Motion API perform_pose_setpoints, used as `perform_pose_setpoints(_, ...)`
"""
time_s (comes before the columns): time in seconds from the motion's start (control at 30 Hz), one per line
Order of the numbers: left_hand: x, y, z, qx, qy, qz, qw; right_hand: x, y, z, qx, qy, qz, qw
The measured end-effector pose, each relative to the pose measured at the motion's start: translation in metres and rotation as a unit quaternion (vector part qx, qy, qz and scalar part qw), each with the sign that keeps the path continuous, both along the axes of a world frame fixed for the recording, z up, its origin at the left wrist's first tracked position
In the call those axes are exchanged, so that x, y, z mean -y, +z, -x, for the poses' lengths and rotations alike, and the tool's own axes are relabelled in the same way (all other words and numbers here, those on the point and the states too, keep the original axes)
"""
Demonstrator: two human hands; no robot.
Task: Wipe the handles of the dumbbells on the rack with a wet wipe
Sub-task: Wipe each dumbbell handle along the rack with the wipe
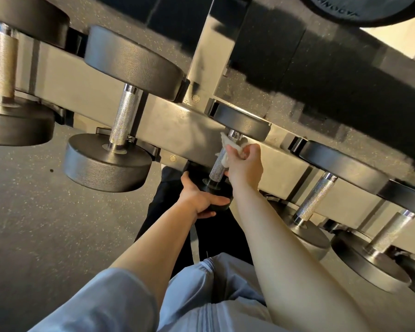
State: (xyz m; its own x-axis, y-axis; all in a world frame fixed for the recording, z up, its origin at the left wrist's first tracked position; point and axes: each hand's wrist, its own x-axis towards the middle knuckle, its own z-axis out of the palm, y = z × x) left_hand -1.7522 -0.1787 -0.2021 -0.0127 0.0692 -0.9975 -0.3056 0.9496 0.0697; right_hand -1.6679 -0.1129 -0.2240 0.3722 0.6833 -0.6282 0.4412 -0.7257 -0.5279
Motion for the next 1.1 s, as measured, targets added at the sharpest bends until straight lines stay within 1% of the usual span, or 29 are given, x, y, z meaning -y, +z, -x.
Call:
perform_pose_setpoints(0.1,0.000,0.000,0.000,-0.001,-0.001,-0.007,1.000,0.011,0.009,-0.010,0.007,0.035,-0.083,0.996)
perform_pose_setpoints(0.17,0.000,0.001,0.000,-0.001,0.000,-0.008,1.000,0.011,0.015,-0.013,0.027,0.116,-0.171,0.978)
perform_pose_setpoints(0.23,0.000,0.000,0.000,-0.001,0.001,-0.007,1.000,0.007,0.016,-0.013,0.058,0.232,-0.263,0.935)
perform_pose_setpoints(0.3,0.001,0.000,0.000,0.000,-0.002,-0.008,1.000,0.006,0.010,-0.015,0.072,0.348,-0.326,0.876)
perform_pose_setpoints(0.37,0.000,0.001,0.000,-0.001,-0.004,-0.005,1.000,0.006,0.000,-0.023,0.102,0.460,-0.322,0.821)
perform_pose_setpoints(0.4,0.000,0.000,0.000,-0.003,-0.006,-0.003,1.000,0.006,-0.004,-0.029,0.128,0.498,-0.309,0.800)
perform_pose_setpoints(0.43,0.000,0.000,0.000,-0.003,-0.006,-0.002,1.000,0.005,-0.007,-0.035,0.148,0.516,-0.305,0.786)
perform_pose_setpoints(0.47,0.000,0.000,0.000,-0.002,-0.005,-0.003,1.000,0.002,-0.010,-0.040,0.157,0.516,-0.314,0.782)
perform_pose_setpoints(0.57,0.000,-0.001,0.001,0.000,-0.002,0.002,1.000,-0.007,-0.012,-0.047,0.138,0.513,-0.323,0.783)
perform_pose_setpoints(0.6,0.000,-0.001,0.001,0.000,-0.003,0.004,1.000,-0.008,-0.012,-0.046,0.128,0.510,-0.313,0.791)
perform_pose_setpoints(0.7,-0.001,0.000,0.001,-0.001,-0.003,0.007,1.000,-0.013,-0.008,-0.033,0.090,0.459,-0.266,0.843)
perform_pose_setpoints(0.73,-0.001,0.000,0.000,-0.002,-0.003,0.005,1.000,-0.013,-0.005,-0.030,0.076,0.452,-0.252,0.852)
perform_pose_setpoints(0.8,0.000,0.000,-0.001,-0.005,-0.004,0.004,1.000,-0.009,-0.002,-0.029,0.039,0.481,-0.220,0.848)
perform_pose_setpoints(0.83,0.001,0.000,-0.001,-0.008,-0.005,0.003,1.000,-0.001,0.000,-0.031,0.014,0.504,-0.187,0.843)
perform_pose_setpoints(0.87,0.001,-0.001,-0.001,-0.010,-0.008,0.000,1.000,0.008,0.001,-0.033,-0.011,0.523,-0.133,0.842)
perform_pose_setpoints(0.93,0.002,-0.002,-0.002,-0.009,-0.017,-0.004,1.000,0.022,0.002,-0.039,-0.051,0.533,-0.007,0.844)
perform_pose_setpoints(0.97,0.002,-0.003,-0.002,-0.009,-0.020,-0.005,1.000,0.024,0.002,-0.042,-0.065,0.533,0.020,0.843)
perform_pose_setpoints(1.0,0.002,-0.002,-0.002,-0.011,-0.020,-0.005,1.000,0.022,0.002,-0.043,-0.071,0.539,0.021,0.839)
perform_pose_setpoints(1.03,0.002,-0.001,-0.002,-0.015,-0.019,-0.006,1.000,0.017,0.002,-0.042,-0.066,0.549,-0.006,0.833)
perform_pose_setpoints(1.1,0.003,-0.002,-0.002,-0.021,-0.014,-0.014,1.000,0.004,0.004,-0.040,-0.020,0.545,-0.115,0.831)
